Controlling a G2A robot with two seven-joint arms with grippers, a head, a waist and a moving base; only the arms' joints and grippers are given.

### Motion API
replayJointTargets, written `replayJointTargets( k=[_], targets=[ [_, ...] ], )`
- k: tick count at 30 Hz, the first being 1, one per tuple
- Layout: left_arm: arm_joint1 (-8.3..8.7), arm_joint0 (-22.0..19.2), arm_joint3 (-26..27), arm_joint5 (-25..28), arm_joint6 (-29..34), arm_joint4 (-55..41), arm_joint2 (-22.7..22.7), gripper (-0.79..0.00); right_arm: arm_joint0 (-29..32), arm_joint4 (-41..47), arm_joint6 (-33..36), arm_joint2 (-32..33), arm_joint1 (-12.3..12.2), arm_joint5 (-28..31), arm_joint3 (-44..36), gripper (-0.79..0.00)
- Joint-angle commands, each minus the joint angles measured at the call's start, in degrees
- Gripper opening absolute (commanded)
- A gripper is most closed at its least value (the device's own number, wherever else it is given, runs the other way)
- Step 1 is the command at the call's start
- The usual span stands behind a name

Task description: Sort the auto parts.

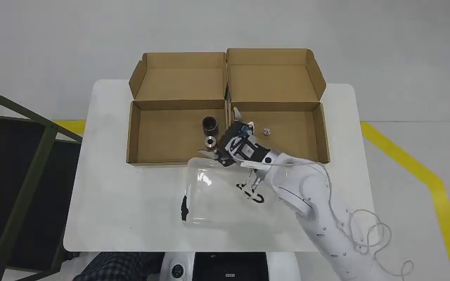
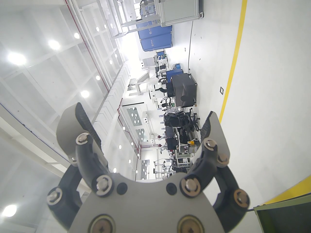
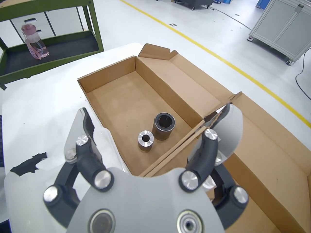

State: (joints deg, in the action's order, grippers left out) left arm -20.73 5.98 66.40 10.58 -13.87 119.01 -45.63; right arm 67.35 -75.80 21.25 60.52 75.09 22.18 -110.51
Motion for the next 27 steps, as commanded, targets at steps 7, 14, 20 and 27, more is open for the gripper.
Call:
replayJointTargets(
  k=[7,14,20,27],
  targets=[
    [0.00,0.0,0.0,0.0,0.0,0.0,0.0,0.000,10.3,-2.6,-9.1,10.8,-2.3,5.8,-4.2,0.000],
    [0.00,0.0,0.0,0.0,0.0,0.0,0.0,0.000,17.4,-4.8,-17.3,19.4,-3.8,8.7,-4.2,0.000],
    [0.00,0.0,0.0,0.0,0.0,0.0,0.0,0.000,22.8,-5.6,-23.7,26.1,-4.7,9.3,-3.7,0.000],
    [0.00,0.0,0.0,0.0,0.0,0.0,0.0,0.000,28.3,-5.3,-29.3,32.9,-5.4,8.5,-2.8,0.000]
  ],
)
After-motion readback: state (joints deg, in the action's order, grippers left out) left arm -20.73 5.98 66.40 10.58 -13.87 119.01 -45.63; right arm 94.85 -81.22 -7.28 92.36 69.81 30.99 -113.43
